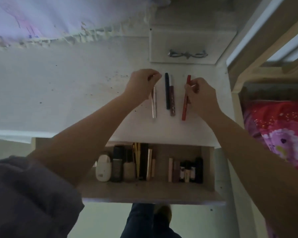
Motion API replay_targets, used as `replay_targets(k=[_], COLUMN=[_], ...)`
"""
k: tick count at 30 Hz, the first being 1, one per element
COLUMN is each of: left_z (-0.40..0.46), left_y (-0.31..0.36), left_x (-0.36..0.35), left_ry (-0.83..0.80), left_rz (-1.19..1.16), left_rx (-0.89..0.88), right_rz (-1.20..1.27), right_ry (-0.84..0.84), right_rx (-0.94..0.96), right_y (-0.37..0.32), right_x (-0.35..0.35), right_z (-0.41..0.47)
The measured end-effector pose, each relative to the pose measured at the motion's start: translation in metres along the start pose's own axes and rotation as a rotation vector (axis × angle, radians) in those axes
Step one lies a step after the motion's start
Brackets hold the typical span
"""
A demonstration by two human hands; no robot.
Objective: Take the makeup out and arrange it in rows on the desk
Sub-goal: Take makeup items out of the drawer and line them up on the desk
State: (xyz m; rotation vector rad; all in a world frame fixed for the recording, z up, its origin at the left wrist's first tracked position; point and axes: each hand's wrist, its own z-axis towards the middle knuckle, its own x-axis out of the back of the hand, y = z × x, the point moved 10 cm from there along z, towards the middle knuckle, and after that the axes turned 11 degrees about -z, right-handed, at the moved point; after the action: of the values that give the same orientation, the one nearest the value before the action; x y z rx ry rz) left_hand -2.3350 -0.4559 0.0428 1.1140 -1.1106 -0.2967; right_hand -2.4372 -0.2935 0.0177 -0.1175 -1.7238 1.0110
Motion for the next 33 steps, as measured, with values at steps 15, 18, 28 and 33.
replay_targets(k=[15,18,28,33], left_z=[-0.049,-0.147,-0.184,-0.182], left_y=[-0.021,-0.026,-0.123,-0.126], left_x=[-0.021,-0.048,-0.145,-0.149], left_ry=[0.010,-0.174,-0.422,-0.413], left_rz=[-0.147,-0.031,0.601,0.543], left_rx=[0.034,-0.064,0.279,0.263], right_rz=[0.004,-0.068,-0.534,-0.647], right_ry=[0.064,-0.102,-0.493,-0.428], right_rx=[0.108,0.273,0.064,0.132], right_y=[-0.009,0.002,0.101,0.098], right_x=[0.009,-0.018,-0.143,-0.148], right_z=[-0.049,-0.126,-0.162,-0.163])
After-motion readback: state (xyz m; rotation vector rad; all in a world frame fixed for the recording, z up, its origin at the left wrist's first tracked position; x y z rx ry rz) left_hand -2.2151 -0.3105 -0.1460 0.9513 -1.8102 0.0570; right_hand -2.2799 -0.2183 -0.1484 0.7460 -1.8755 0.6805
